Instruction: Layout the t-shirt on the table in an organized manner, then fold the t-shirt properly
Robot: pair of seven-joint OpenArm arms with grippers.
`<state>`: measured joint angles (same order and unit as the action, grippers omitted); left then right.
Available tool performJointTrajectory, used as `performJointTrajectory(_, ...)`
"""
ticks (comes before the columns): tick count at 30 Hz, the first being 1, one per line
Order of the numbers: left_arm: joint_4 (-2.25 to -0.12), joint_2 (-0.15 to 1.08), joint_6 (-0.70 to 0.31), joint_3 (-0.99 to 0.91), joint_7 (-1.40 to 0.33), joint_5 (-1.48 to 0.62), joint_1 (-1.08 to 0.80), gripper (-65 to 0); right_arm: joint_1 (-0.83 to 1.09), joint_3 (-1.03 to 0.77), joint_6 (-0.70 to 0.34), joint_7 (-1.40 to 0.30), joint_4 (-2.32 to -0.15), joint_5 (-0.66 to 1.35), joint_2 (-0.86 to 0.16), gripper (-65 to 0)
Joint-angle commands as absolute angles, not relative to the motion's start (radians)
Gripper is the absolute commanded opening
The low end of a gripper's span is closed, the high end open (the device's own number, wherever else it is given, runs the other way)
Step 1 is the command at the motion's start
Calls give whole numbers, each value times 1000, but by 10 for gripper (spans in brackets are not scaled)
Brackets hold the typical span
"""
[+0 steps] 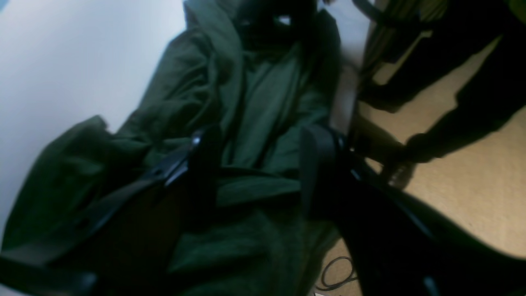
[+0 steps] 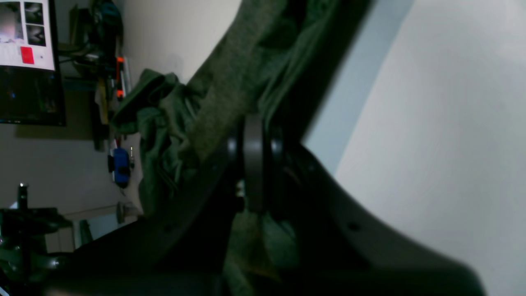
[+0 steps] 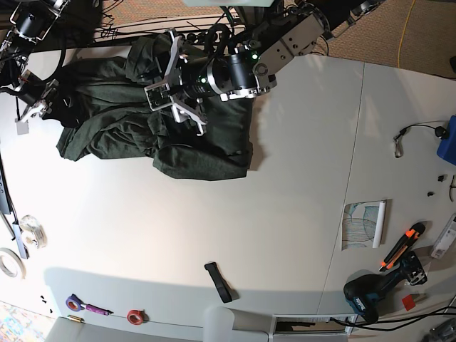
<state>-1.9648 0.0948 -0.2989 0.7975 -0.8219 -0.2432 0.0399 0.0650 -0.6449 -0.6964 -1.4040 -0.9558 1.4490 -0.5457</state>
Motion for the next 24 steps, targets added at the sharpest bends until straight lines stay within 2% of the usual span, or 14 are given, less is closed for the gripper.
performJointTrajectory(1,-1984,84,-278,795,-815,-233,49,-363,58,-649,-698,-1396,-990,1484,-574,-650)
performJointTrajectory(6,-1984,104,-257,795,-831,-194,44,-363,60,-649,-698,-1396,-1131,1484,-548,-650)
performJointTrajectory(12,-1984,126,-220,795,-847,-159,44,-363,114,-649,-698,-1396,-1439,1484,-456,-650)
performJointTrajectory(18,-1984,158,-175,795,-862,-93,44,-363,219,-649,-698,-1396,-1760,1484,-276,-650)
performJointTrajectory(24,-1984,186,-175,795,-879,-89,44,-363,236,-649,-698,-1396,-1939,1438,-73,-650)
